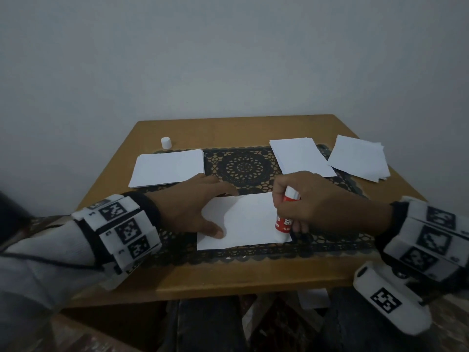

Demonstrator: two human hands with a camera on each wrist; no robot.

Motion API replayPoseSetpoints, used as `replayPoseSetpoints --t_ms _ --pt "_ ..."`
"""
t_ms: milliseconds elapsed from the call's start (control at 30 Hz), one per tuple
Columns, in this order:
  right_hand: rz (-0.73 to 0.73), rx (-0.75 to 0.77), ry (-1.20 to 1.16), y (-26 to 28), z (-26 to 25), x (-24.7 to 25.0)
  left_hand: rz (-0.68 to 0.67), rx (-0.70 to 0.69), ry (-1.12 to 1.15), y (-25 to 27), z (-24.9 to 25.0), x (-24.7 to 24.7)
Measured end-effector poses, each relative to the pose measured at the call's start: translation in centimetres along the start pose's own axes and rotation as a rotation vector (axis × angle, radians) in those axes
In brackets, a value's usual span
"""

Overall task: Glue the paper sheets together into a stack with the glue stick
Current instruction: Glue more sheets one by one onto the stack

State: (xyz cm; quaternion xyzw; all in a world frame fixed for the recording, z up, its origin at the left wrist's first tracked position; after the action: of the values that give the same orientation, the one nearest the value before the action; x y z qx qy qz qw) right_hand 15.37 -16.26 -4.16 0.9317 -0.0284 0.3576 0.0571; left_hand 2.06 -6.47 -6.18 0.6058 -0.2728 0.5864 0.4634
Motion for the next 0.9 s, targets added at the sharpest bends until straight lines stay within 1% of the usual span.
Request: replayPoseSetpoints --t_ms 67,100,200,300,400,600,700,900 --pt "-0.038 -0.008 -0.046 -0.3 0.0 0.2 -0.010 0.010 0.006 -0.1 0.1 0.1" --pt "-0.032 -0.002 -0.073 -0.4 -0.2 0.5 -0.020 0.016 0.000 -0.2 0.2 0.2" --pt "0.072 0.005 -0.211 -0.3 -0.7 2.8 -0.082 0.036 -0.027 -0.7 0.4 0.2" --pt "0.194 0.021 -0.377 0.0 -1.1 5.3 -0.200 0.079 -0.053 -1.4 0.3 0.2" --pt "0.220 0.050 -0.494 0.2 -1.3 6.0 -0.267 0.091 -0.049 -2.1 0.6 0.6" --pt "0.203 0.072 -0.437 0.5 -1.0 4.9 -0.267 0.071 -0.011 -3.4 1.1 0.6" --pt "0.197 0.074 -0.388 0.5 -0.7 4.6 -0.241 0.057 -0.002 -3.7 1.1 0.6" --pt "0.205 0.057 -0.383 0.4 0.0 4.4 -0.169 0.018 0.042 -4.3 1.8 1.0"
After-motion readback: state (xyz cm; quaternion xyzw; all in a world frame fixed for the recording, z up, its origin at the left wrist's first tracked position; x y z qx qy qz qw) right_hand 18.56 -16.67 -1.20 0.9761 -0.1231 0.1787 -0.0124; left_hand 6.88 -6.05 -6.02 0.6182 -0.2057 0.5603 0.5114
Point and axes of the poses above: each hand's wrist, its own y-axis away from the middle knuckle, its own x-axis out of the back of the hand, z = x × y, the point moved 8 cm from there along -y, towards the middle knuckle, and after that the axes turned 5 degrees about -y, right-handed, at the moved point
